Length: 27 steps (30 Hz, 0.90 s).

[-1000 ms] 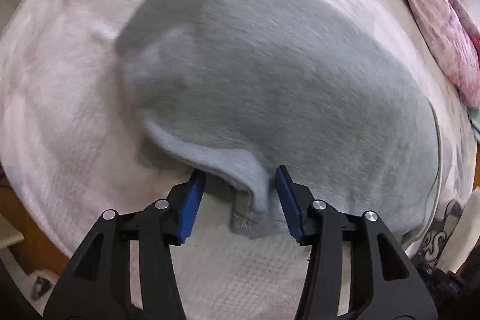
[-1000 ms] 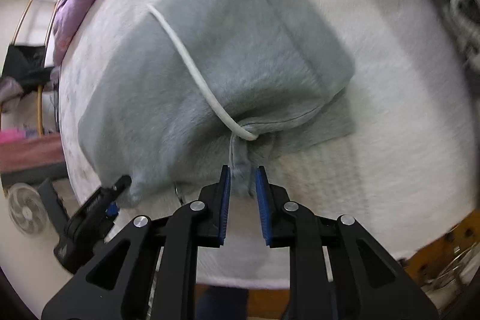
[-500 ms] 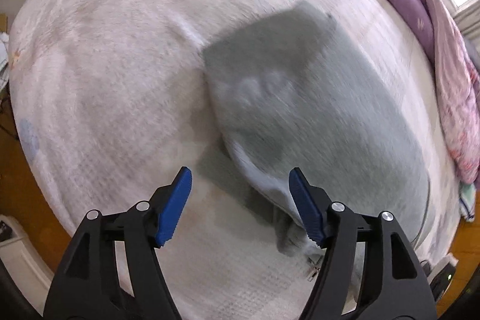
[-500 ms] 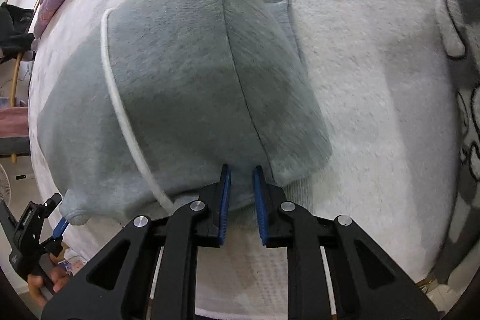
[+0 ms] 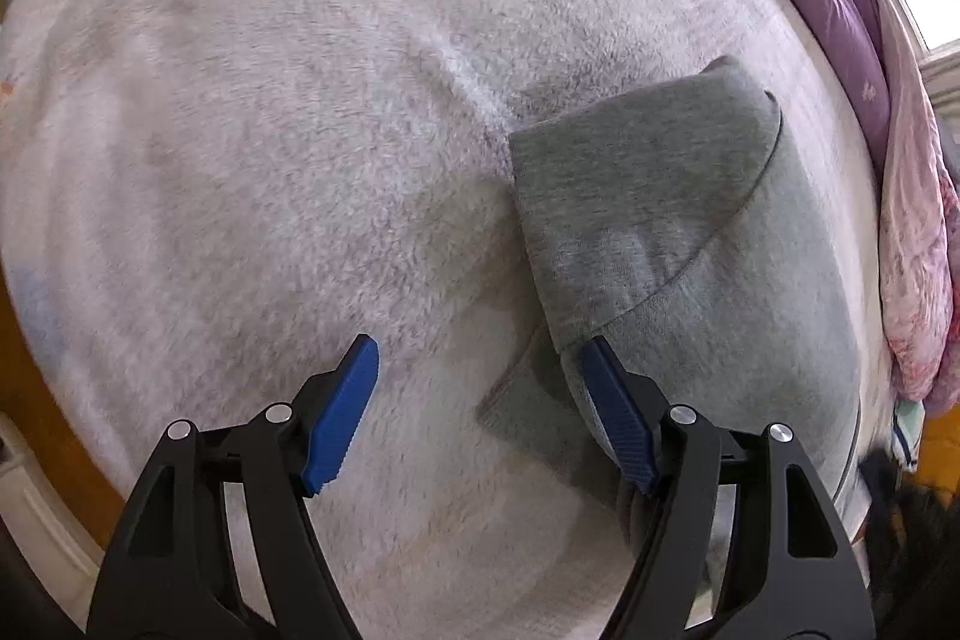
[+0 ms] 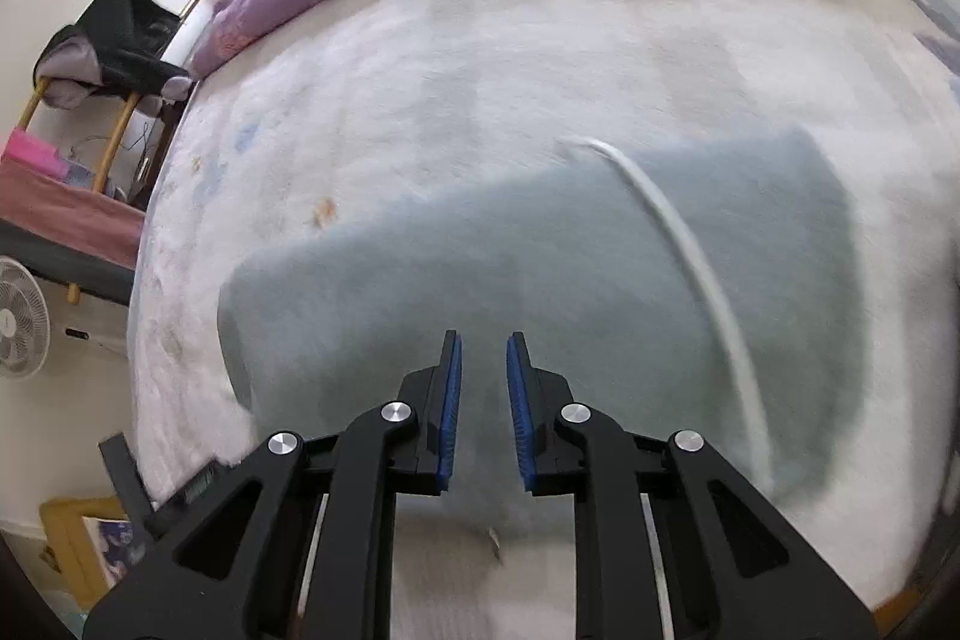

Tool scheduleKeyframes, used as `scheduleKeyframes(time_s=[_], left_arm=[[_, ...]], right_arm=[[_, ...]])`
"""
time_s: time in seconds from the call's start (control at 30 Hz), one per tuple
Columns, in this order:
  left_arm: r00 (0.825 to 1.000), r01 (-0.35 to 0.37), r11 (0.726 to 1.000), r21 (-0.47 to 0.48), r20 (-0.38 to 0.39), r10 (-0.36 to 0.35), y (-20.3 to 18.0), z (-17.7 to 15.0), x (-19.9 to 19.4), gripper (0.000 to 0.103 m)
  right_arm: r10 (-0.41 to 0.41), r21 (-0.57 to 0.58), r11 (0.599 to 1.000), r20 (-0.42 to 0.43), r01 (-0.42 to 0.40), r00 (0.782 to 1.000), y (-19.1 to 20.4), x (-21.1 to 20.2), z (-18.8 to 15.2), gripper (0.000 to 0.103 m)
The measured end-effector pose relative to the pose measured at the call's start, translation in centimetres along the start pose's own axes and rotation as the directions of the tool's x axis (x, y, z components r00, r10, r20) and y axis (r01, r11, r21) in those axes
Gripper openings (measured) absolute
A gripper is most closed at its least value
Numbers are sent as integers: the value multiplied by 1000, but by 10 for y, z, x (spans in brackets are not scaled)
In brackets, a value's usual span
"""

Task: Fold large clothes
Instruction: 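Press the folded hoodie flat with the right tool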

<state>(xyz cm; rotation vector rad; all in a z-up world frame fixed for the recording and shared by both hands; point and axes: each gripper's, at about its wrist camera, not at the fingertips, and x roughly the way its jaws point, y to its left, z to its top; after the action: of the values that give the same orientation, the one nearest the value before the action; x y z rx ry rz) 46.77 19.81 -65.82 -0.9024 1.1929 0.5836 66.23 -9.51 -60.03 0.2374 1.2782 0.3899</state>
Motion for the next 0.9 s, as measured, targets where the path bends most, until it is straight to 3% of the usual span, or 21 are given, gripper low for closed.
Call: scheduleKeyframes(time_s=[0.23, 0.43, 0.6, 0.73, 0.77, 0.9], left_arm=[[999, 33, 999, 43, -40, -31, -4, 11, 15, 76], [994, 94, 995, 16, -58, -93, 13, -1, 10, 80], [991, 118, 993, 27, -73, -116, 14, -10, 4, 80], [980, 182, 983, 14, -89, -180, 17, -23, 2, 80], [978, 191, 981, 14, -91, -189, 20, -28, 0, 80], [954, 277, 961, 5, -116, -275, 21, -34, 4, 80]], right_arm=[[-108, -9, 994, -53, 108, 993, 4, 75, 23, 9], [-112, -29, 993, -71, 110, 991, 1, 72, 20, 8], [-68, -34, 997, -89, 65, 994, 9, 34, -20, 6], [-99, -65, 994, -186, 89, 978, 7, 48, -63, 4], [-107, -49, 994, -218, 99, 970, 0, 59, -74, 1], [-2, 97, 995, -197, 21, 980, -28, 70, -82, 0]])
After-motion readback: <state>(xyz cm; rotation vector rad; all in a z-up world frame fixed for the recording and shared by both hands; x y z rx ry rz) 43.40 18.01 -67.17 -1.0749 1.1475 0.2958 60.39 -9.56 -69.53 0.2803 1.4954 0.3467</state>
